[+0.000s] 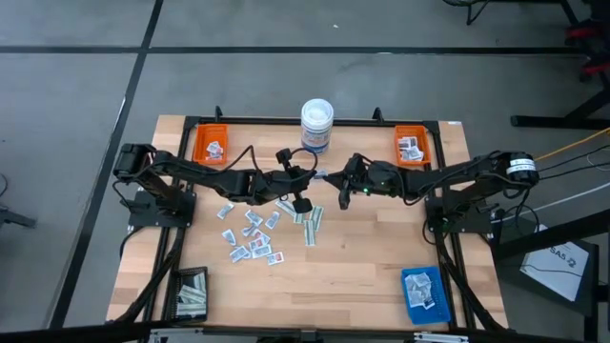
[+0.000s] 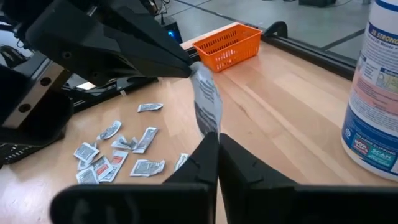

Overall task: Pick & Place First Aid Supplies
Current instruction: Put the gray towelette pack into the right orange bin

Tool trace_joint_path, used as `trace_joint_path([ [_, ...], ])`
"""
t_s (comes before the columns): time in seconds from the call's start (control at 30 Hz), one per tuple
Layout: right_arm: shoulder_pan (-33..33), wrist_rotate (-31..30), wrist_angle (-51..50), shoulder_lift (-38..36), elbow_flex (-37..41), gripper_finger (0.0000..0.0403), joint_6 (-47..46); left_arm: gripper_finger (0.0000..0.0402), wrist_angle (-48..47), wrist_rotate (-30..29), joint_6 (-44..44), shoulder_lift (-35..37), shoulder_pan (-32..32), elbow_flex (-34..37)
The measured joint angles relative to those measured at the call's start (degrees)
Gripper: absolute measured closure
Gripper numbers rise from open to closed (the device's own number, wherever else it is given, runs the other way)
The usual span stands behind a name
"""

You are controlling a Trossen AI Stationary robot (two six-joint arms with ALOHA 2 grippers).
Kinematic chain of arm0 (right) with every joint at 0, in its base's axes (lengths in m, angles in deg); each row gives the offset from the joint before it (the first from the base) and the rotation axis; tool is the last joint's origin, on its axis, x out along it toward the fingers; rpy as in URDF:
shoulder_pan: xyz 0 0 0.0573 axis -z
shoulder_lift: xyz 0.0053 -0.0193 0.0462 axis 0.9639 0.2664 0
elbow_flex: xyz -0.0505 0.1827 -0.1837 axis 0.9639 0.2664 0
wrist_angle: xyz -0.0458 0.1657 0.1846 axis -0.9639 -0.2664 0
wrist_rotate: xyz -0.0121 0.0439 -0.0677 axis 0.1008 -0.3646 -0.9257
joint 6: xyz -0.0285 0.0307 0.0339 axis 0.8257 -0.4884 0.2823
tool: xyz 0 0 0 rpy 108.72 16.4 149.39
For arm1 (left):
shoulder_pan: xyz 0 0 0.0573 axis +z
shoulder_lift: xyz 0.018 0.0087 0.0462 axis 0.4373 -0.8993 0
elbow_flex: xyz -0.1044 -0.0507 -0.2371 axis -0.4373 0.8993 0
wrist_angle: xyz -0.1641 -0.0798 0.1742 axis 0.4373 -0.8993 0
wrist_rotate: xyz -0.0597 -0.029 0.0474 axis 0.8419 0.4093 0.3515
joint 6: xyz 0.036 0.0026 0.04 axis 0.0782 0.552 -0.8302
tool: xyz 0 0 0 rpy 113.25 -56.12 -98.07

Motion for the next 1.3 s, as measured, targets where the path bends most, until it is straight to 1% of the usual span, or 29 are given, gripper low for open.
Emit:
trace_joint_path([
  [0.13,-0.02,0.02,-0.04,-0.02,0.00,0.0396,-0.06,0.0399,-0.42,0.11,-0.77,0.02,0.11,0.00],
  [0.27,-0.02,0.44,-0.38,-0.02,0.00,0.0398,-0.24,0.0383,-2.80,-0.11,-1.89,0.01,0.09,0.00],
  [0.4,0.00,0.44,-3.13,-1.13,0.00,0.0400,-0.37,0.0349,-4.53,-0.94,-1.67,0.01,0.09,0.00],
  [0.53,-0.02,0.43,-7.85,-4.66,0.00,0.0401,-0.66,0.0306,-6.23,-5.42,-1.87,1.18,0.09,0.00],
  [0.63,-0.03,0.32,-12.30,-7.90,-0.02,0.0401,-0.66,0.0279,-11.17,-6.31,1.88,3.64,0.14,-0.02],
  [0.73,-0.20,-0.78,-16.92,-10.92,-0.02,0.0401,-1.49,0.0266,-19.23,-4.75,8.82,6.81,1.29,-0.02],
  [0.9,-0.31,-3.77,-23.85,-15.89,-0.02,0.0401,-1.89,0.0269,-32.64,-1.00,18.40,10.43,4.26,0.19],
  [1.0,0.40,-4.36,-28.81,-20.32,-0.02,0.0401,-2.41,0.0275,-35.31,3.20,20.72,10.73,5.33,1.68],
  [1.1,1.79,-5.20,-35.92,-25.35,-0.02,0.0401,-4.79,0.0280,-35.18,7.24,21.12,10.71,5.78,4.09],
  [1.17,2.47,-8.52,-40.07,-28.51,-0.02,0.0401,-6.50,0.0282,-34.95,8.21,21.32,10.71,5.79,5.63],
  [1.3,3.79,-18.65,-49.14,-33.43,-0.02,0.0401,-10.24,0.0283,-34.21,9.07,22.62,10.69,5.39,7.95],
])
